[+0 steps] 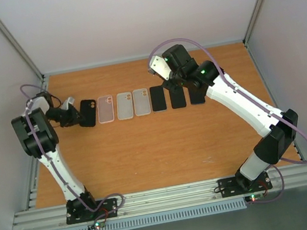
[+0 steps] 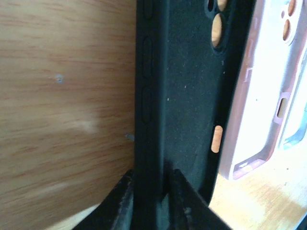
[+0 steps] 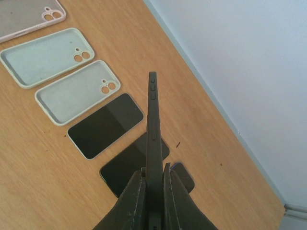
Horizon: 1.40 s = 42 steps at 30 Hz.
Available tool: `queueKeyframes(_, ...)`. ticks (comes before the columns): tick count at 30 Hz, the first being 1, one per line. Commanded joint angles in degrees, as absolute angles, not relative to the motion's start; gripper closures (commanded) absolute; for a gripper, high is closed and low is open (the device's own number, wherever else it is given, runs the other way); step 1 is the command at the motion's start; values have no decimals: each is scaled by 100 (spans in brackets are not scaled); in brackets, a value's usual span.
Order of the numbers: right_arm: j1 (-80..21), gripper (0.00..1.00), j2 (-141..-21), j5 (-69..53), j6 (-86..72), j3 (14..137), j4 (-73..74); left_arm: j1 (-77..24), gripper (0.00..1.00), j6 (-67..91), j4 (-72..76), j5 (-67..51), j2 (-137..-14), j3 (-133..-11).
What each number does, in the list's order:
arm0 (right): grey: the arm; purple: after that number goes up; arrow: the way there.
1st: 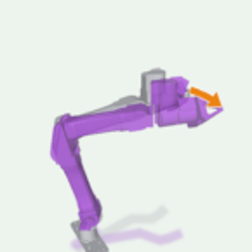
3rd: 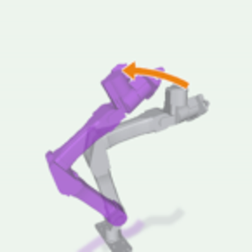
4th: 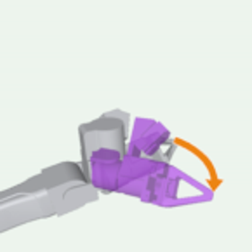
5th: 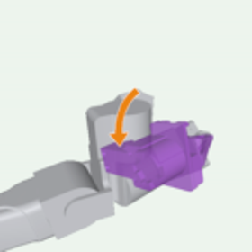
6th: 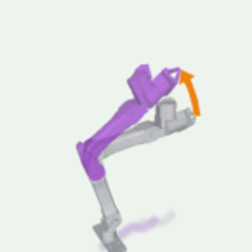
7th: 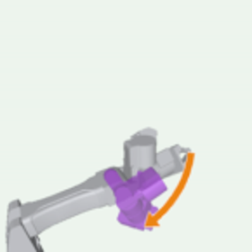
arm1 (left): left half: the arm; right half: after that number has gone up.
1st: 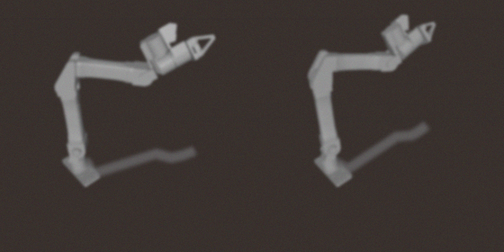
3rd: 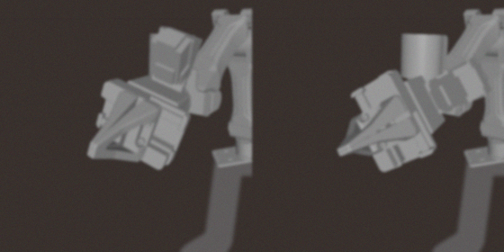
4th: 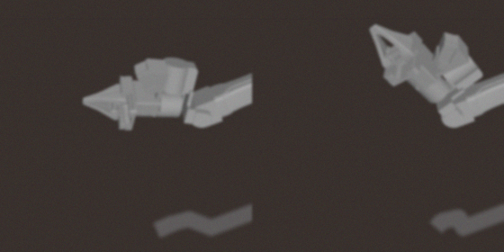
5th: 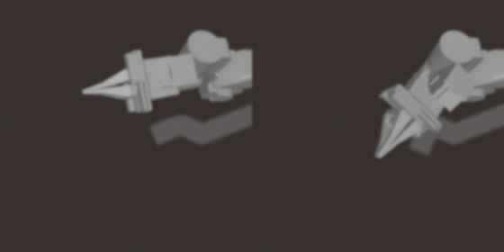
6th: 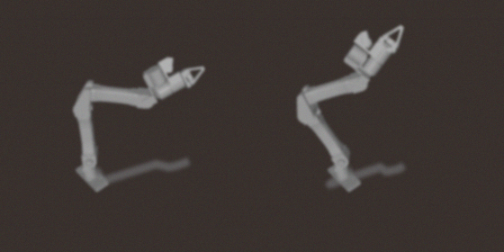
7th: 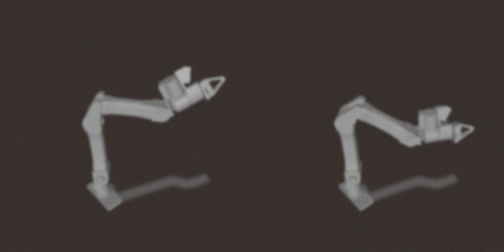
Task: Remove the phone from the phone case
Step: Place the phone case at the center of the board, then place the phone at the center of the board.
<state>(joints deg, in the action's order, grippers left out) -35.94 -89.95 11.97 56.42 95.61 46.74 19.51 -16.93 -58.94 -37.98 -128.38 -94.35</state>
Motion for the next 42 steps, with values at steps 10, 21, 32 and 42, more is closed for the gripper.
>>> queueKeyframes(10,-3568,99,-8947,1156,5670,9720,4450,1784,52,-964,-5066,-2466,-12099,-8760)
queueKeyframes(21,-3573,99,-8968,1024,6052,9928,4307,1736,38,-475,-5566,-2720,-10546,-9245)
queueKeyframes(32,-4129,99,-9183,1889,7039,10053,3223,1396,36,1627,-4653,-5287,-9468,-9465)
queueKeyframes(42,-5010,99,-9449,2789,8249,9721,1767,444,31,4682,-1633,-6151,-8540,-8236)
